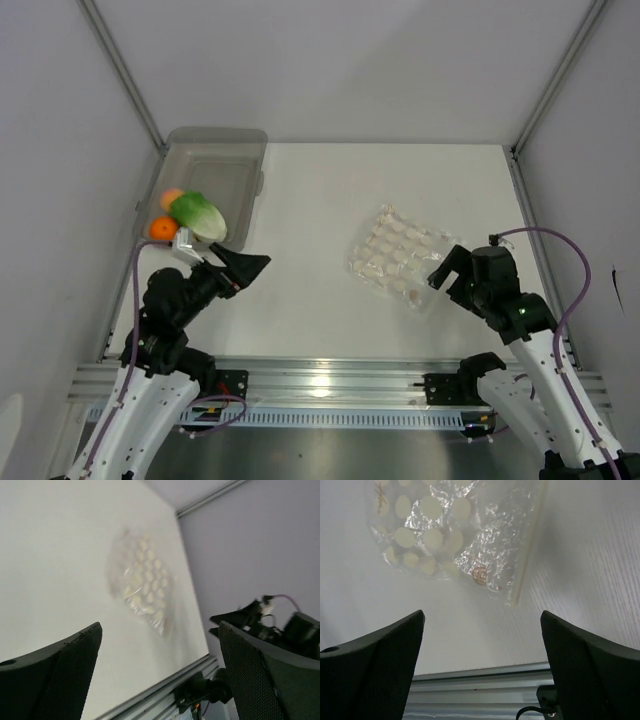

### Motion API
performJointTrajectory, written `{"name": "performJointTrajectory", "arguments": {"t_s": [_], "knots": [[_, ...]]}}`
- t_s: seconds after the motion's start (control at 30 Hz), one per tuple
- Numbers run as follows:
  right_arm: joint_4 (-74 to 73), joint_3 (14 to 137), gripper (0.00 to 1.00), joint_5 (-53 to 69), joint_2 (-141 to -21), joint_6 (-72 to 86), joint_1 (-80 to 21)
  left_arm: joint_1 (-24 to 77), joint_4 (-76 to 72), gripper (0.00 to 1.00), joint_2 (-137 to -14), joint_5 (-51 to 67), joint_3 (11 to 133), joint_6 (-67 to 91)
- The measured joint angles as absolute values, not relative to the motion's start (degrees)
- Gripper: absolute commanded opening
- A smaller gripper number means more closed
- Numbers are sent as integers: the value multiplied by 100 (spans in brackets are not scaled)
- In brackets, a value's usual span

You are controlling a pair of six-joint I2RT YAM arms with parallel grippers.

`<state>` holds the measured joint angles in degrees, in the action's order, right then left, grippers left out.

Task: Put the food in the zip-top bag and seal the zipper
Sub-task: Pick up the zipper food storage bag at the center of the board.

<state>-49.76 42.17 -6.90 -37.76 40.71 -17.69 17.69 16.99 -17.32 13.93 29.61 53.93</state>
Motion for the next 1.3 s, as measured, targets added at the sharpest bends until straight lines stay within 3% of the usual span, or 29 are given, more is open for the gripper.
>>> {"name": "performJointTrajectory", "arguments": {"t_s": [0.13, 0.27, 0.57, 0.7, 0.83, 1.3], "knots": [[-4974, 4215, 99, -580, -3997, 4018, -1247, 1758, 2436, 100, -2377, 1428, 2991, 5295], [-4744, 4167, 99, 156, -4366, 3846, -113, 1758, 2580, 100, -2484, 1678, 3024, 5177], [-4093, 3583, 90, 1562, -5041, 3570, 1704, 1747, 829, 99, -2294, 3013, 2939, 5212], [-3721, 3454, 79, 1835, -5172, 3498, 1909, 1747, 250, 99, -2689, 3398, 2871, 5269], [-3148, 3175, 66, 2091, -5430, 3483, 1931, 1747, 336, 93, -3186, 3625, 2976, 5140], [-1653, 2766, 54, 2388, -6324, 3492, 1835, 2421, 1671, 80, -3522, 3111, 3857, 3997]]}}
